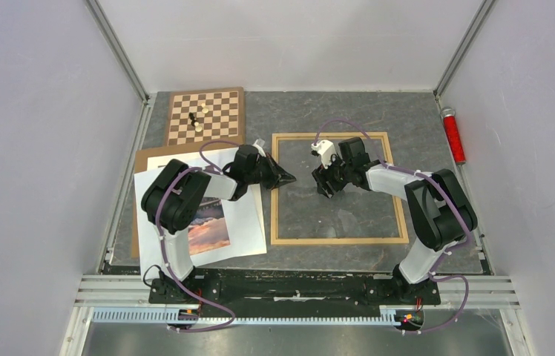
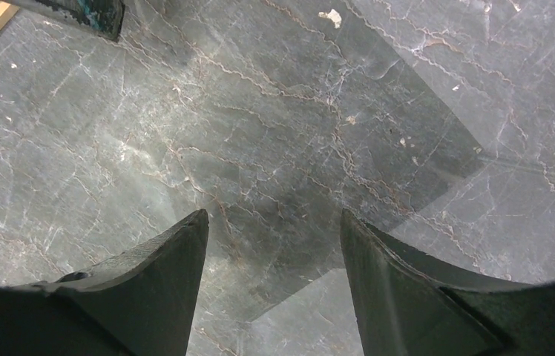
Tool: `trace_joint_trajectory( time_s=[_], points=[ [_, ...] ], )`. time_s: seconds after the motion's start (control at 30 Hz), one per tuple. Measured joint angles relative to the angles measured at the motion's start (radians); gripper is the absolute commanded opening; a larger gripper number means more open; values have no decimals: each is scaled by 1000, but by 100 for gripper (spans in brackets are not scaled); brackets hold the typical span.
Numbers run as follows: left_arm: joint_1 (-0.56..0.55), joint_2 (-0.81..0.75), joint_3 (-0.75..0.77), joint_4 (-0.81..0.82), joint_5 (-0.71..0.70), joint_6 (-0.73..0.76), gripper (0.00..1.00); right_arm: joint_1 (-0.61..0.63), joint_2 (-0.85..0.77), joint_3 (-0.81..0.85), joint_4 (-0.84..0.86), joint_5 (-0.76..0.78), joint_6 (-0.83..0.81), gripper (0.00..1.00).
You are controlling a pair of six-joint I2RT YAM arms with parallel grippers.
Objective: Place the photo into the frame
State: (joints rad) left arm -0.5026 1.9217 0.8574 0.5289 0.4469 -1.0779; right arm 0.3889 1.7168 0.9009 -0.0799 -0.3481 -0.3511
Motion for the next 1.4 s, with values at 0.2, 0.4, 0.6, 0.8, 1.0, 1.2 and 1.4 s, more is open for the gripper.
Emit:
trace_joint_trajectory(
  time_s=[0.2,0.4,0.6,0.8,1.0,1.2,1.4],
  points=[
    [-8,1,5,-32,1,10,31,0,1,0,1,8,0,68],
    [-10,1,14,-74,1,31,44,0,4,0,2,10,0,68],
    [-6,0,54,-186,-1,85,48,0,5,0,3,11,0,68],
    [14,-13,123,-347,-19,162,50,0,6,0,4,14,0,68],
    [35,-56,205,-541,-56,250,51,0,7,0,4,15,0,68],
    [42,-94,267,-700,-98,319,53,0,7,0,4,16,0,68],
    [46,-109,329,-808,-146,386,53,0,6,0,4,17,0,68]
  ],
)
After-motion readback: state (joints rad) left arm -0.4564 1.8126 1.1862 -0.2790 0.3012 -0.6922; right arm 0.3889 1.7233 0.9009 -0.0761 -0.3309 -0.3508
